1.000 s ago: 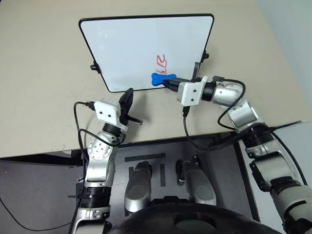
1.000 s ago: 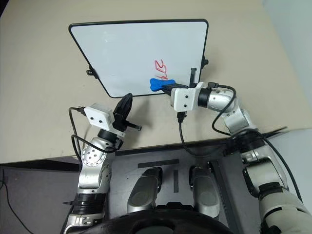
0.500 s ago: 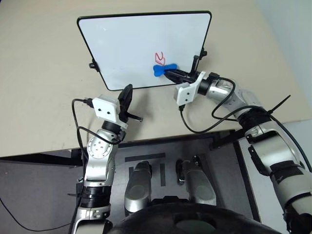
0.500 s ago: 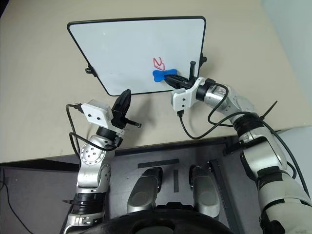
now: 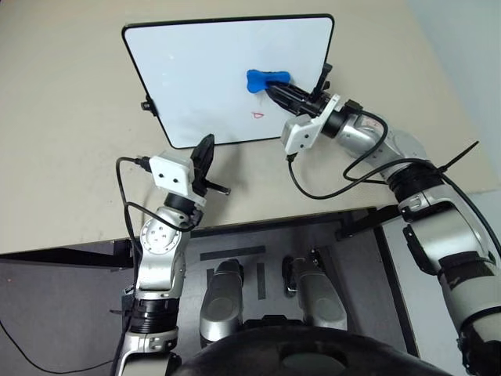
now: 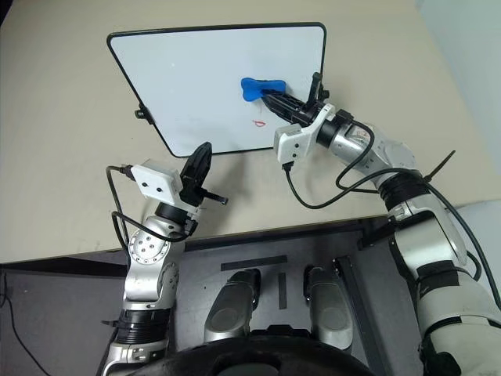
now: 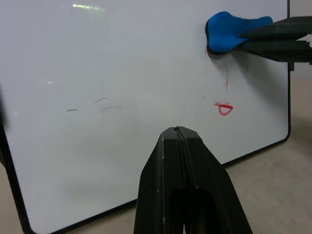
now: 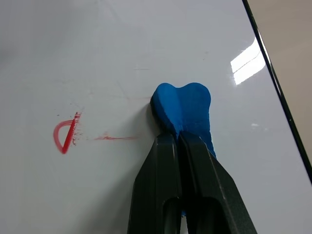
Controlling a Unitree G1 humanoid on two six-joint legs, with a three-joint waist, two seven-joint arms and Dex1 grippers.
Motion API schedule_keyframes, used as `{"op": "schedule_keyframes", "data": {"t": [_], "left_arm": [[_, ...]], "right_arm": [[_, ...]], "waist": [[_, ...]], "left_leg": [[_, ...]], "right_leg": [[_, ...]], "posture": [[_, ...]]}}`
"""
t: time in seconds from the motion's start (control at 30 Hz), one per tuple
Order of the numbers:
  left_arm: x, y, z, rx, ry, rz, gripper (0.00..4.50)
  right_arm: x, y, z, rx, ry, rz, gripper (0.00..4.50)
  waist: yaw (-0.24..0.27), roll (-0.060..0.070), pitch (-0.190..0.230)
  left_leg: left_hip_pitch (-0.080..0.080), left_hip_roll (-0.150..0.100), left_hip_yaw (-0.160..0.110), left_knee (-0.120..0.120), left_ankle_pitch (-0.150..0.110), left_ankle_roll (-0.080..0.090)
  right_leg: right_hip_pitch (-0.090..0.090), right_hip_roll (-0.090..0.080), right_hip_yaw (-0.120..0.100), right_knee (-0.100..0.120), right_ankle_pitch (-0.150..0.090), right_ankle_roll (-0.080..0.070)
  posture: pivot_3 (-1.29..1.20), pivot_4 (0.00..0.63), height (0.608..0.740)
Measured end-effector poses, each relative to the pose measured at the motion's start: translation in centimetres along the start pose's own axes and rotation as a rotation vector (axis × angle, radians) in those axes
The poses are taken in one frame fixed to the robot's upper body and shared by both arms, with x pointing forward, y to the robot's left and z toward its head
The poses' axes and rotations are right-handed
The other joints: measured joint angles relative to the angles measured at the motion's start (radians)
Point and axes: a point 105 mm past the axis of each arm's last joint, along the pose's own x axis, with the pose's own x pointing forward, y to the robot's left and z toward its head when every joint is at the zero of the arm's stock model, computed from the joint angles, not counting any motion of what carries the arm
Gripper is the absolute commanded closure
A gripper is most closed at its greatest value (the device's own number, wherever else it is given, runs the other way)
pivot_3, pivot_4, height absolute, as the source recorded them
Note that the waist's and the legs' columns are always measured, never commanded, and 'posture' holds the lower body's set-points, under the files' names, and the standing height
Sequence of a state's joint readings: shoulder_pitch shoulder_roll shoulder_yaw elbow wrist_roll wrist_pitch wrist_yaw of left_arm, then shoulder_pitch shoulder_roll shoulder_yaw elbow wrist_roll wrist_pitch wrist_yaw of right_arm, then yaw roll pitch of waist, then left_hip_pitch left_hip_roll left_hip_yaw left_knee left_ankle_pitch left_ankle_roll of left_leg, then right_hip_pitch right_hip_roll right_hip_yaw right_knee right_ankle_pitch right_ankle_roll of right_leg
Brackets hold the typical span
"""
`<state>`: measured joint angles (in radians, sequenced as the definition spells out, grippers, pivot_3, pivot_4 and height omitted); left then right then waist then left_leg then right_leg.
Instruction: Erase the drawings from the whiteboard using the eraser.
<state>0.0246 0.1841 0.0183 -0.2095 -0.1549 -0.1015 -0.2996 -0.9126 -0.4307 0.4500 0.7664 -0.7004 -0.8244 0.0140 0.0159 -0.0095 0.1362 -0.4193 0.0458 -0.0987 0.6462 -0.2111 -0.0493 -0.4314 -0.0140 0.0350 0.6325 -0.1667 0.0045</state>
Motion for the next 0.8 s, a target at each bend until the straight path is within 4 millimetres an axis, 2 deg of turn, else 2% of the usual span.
{"op": "schedule_keyframes", "data": {"t": [0.2,0.3,0.6,0.8], "left_arm": [[0.0,0.0,0.0,0.001,-0.001,0.001,4.50],[0.0,0.0,0.0,0.001,0.000,0.001,4.50],[0.0,0.0,0.0,0.002,-0.001,-0.002,4.50],[0.0,0.0,0.0,0.001,-0.001,-0.004,4.50]], "right_arm": [[-0.7,4.6,-0.4,0.073,0.037,0.157,4.49],[-1.1,5.9,-0.6,0.090,0.056,0.207,4.49],[-0.9,5.5,-0.5,0.055,0.047,0.164,4.49],[0.1,2.1,0.7,-0.015,-0.021,0.044,4.49]], "waist": [[-0.001,0.000,0.000],[-0.001,0.000,0.000],[-0.003,0.001,0.001],[-0.003,0.001,0.001]], "left_leg": [[0.000,0.001,0.000,0.000,-0.002,-0.003],[0.000,0.001,0.001,0.000,-0.002,-0.003],[-0.001,0.002,0.001,0.000,-0.002,-0.004],[-0.002,0.002,0.001,-0.002,-0.002,-0.004]], "right_leg": [[0.000,0.000,0.000,0.000,0.002,-0.001],[0.000,0.000,0.000,-0.001,0.002,-0.001],[-0.002,0.000,-0.001,-0.003,0.002,-0.001],[-0.003,0.000,-0.001,-0.004,0.003,0.000]], "posture": [[0.00,0.150,0.740],[0.00,0.150,0.740],[0.00,0.150,0.740],[0.00,0.150,0.740]]}}
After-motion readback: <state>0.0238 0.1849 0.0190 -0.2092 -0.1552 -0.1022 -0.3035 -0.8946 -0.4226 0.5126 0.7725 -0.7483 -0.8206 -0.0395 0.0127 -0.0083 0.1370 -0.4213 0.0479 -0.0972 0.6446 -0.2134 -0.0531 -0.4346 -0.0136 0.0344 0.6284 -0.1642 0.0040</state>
